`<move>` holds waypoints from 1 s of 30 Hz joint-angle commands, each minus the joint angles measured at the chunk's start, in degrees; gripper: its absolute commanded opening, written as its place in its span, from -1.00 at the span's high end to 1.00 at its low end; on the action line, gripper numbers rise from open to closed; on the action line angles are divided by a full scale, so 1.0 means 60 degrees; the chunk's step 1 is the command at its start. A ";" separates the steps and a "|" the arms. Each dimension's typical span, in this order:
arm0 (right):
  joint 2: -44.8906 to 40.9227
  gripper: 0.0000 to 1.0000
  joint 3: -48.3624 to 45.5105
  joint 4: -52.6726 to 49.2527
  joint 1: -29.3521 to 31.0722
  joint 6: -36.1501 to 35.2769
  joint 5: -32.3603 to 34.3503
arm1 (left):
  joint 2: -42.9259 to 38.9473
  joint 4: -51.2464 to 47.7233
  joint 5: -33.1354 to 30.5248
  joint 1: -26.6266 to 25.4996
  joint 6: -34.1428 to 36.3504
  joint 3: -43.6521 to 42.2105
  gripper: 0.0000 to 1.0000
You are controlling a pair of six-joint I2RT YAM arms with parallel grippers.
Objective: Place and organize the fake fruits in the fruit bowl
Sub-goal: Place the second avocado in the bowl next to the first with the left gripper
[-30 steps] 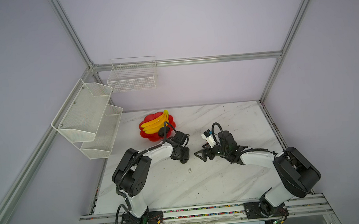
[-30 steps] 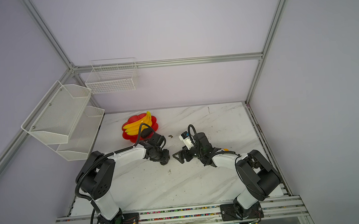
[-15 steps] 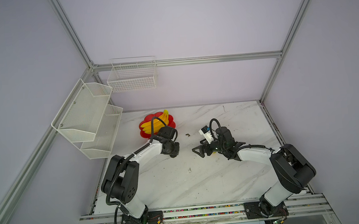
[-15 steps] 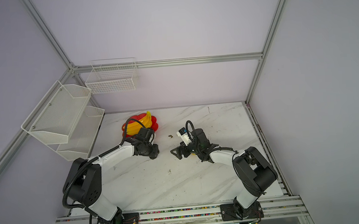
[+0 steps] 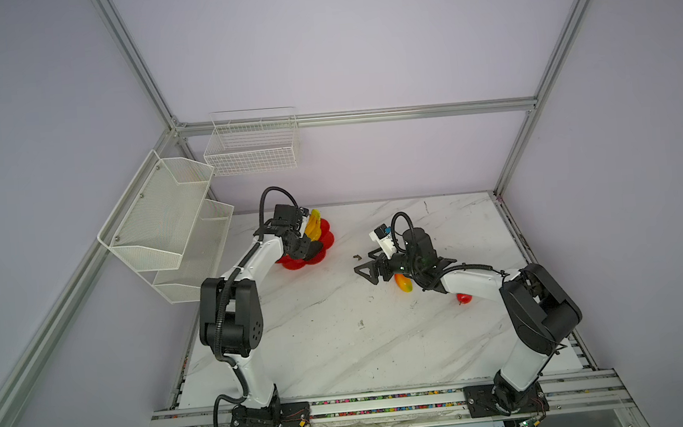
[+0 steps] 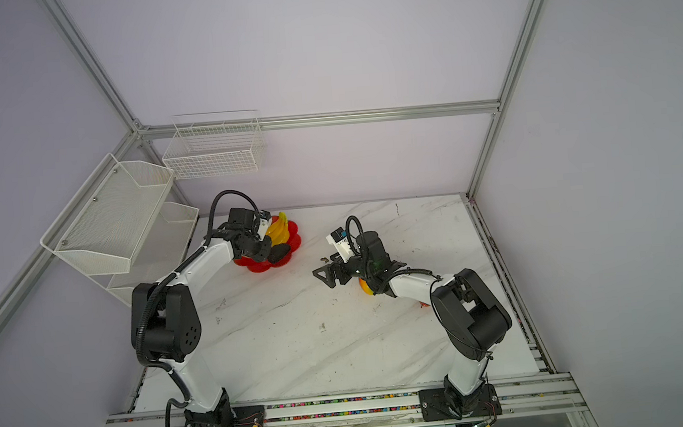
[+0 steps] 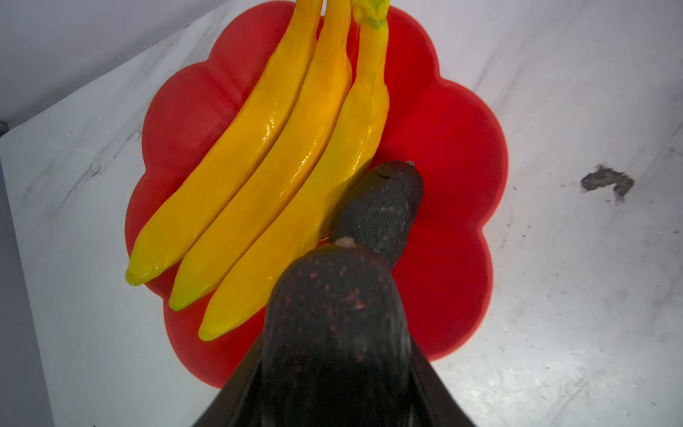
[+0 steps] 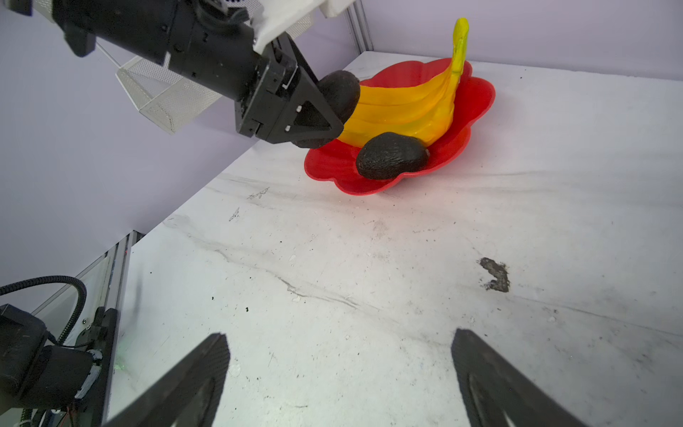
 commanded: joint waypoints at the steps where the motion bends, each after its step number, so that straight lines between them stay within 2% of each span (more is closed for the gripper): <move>1: -0.0028 -0.95 -0.0036 0.0292 0.0005 -0.0009 -0.0136 | 0.0165 -0.0348 -0.0165 0.0214 0.1214 0.0905 0.18; 13: 0.0029 -0.95 0.0073 0.0208 0.0012 0.0027 -0.0067 | 0.0693 -0.0176 -0.0127 0.0339 0.1329 0.0832 0.08; 21: 0.0141 -0.95 0.0267 -0.0500 0.0012 0.0122 0.0908 | 0.0774 -0.0121 -0.0278 0.0339 0.1416 0.0737 -0.04; 30: -0.0014 -0.95 0.0099 -0.0450 0.0012 0.0194 0.1035 | 0.0757 -0.0036 -0.0192 0.0339 0.1467 0.0696 -0.15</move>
